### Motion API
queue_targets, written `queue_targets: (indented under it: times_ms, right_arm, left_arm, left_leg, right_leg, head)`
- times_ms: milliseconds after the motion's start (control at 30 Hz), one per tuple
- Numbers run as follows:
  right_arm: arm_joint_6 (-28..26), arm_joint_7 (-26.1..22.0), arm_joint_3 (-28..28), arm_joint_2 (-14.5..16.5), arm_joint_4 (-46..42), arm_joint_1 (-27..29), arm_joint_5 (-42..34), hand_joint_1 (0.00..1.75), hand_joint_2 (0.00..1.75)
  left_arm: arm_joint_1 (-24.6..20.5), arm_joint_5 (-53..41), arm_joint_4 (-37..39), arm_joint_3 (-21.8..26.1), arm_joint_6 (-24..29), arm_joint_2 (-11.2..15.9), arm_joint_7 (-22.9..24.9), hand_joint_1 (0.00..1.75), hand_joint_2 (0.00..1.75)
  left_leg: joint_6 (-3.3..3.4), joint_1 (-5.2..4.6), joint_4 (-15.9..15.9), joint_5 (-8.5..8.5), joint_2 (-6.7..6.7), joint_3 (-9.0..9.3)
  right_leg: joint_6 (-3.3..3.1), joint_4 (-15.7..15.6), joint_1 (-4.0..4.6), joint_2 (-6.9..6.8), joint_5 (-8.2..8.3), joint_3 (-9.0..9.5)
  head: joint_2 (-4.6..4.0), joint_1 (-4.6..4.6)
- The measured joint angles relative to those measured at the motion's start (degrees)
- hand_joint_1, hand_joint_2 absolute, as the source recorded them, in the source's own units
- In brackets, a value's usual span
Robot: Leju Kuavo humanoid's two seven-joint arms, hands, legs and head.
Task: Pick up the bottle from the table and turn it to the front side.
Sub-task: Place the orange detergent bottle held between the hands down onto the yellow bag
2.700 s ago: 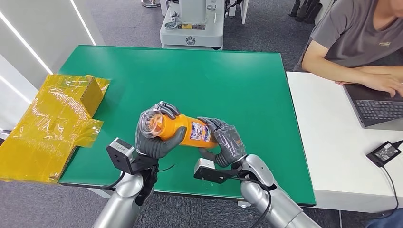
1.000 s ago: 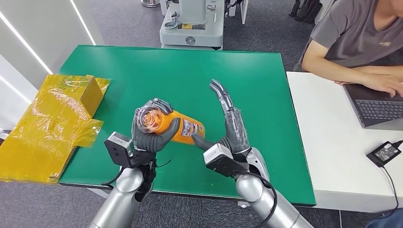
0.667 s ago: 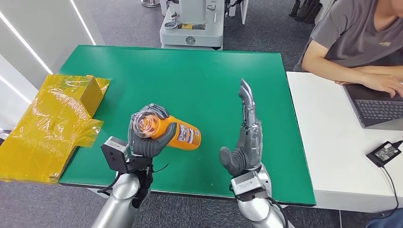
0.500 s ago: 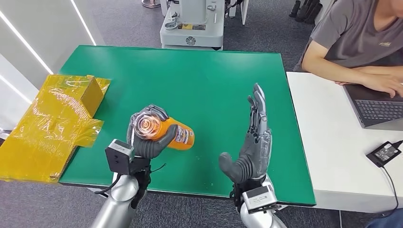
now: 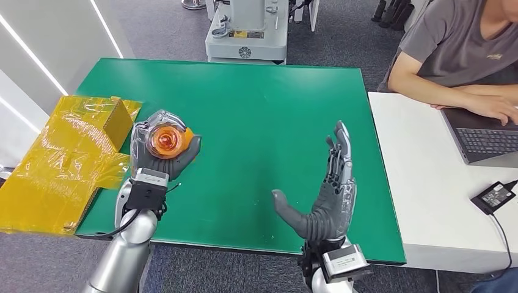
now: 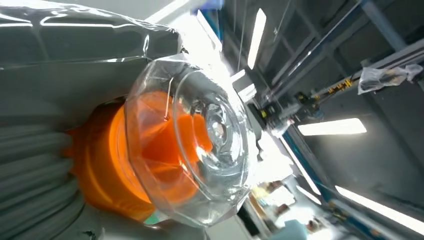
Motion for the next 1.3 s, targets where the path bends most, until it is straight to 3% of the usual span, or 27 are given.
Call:
queue_targets:
  times_ms: [267, 433, 600, 867, 1133, 1300]
  right_arm:
    - [2.73, 0.51, -1.93, 0.81, -1.53, 2.32, 0.95, 0.00, 1.75]
    - [4.70, 0.62, -3.33, 1.06, -2.73, 3.95, 1.74, 0.00, 1.75]
    - [5.66, 1.04, -4.38, 1.54, -3.83, 5.20, 3.16, 0.00, 1.75]
    - [6.77, 1.20, -5.60, 2.20, -4.44, 6.56, 3.31, 0.00, 1.75]
    - [6.76, 1.18, -5.73, 2.29, -5.35, 7.19, 4.12, 0.00, 1.75]
    - [7.65, 1.62, -5.79, 2.29, -5.88, 7.59, 4.21, 0.00, 1.75]
  left_arm:
    - [-9.07, -17.40, 1.02, -0.25, -0.04, 8.81, 10.59, 1.75, 1.75]
    - [-14.44, -28.88, 6.72, -1.59, 1.52, 14.98, 13.50, 1.75, 1.75]
    - [-18.83, -35.73, 14.68, -3.19, 1.57, 18.48, 15.41, 1.75, 1.75]
    - [-24.15, -39.73, 26.89, -6.32, 1.42, 21.57, 13.99, 1.75, 1.75]
    - [-26.23, -40.19, 37.55, -7.80, 2.22, 21.28, 13.04, 1.75, 1.75]
    - [-28.04, -42.09, 44.40, -8.55, -0.68, 20.58, 12.57, 1.75, 1.75]
  left_leg:
    - [-0.06, 0.02, 0.00, 0.04, 0.03, 0.05]
    - [-0.07, 0.02, 0.00, 0.05, 0.10, 0.08]
    - [-0.07, 0.02, 0.00, 0.05, 0.12, 0.07]
    - [-0.07, 0.01, 0.00, 0.05, 0.13, 0.07]
    - [-0.07, 0.01, 0.00, 0.04, 0.13, 0.06]
    - [-0.07, 0.01, 0.00, 0.04, 0.14, 0.06]
  right_leg:
    - [-0.02, 0.06, 0.01, 0.03, 0.01, 0.00]
    - [-0.03, 0.08, 0.01, 0.09, 0.01, -0.03]
    - [-0.03, 0.08, 0.01, 0.13, 0.01, -0.04]
    - [-0.03, 0.08, 0.00, 0.15, 0.01, -0.04]
    - [-0.03, 0.08, 0.01, 0.15, 0.01, -0.05]
    - [-0.03, 0.08, 0.00, 0.16, 0.02, -0.05]
  head:
    - [0.00, -0.01]
    - [0.00, -0.01]
    - [0.00, 0.00]
    - [0.00, 0.01]
    - [0.00, -0.01]
    - [0.00, 0.01]
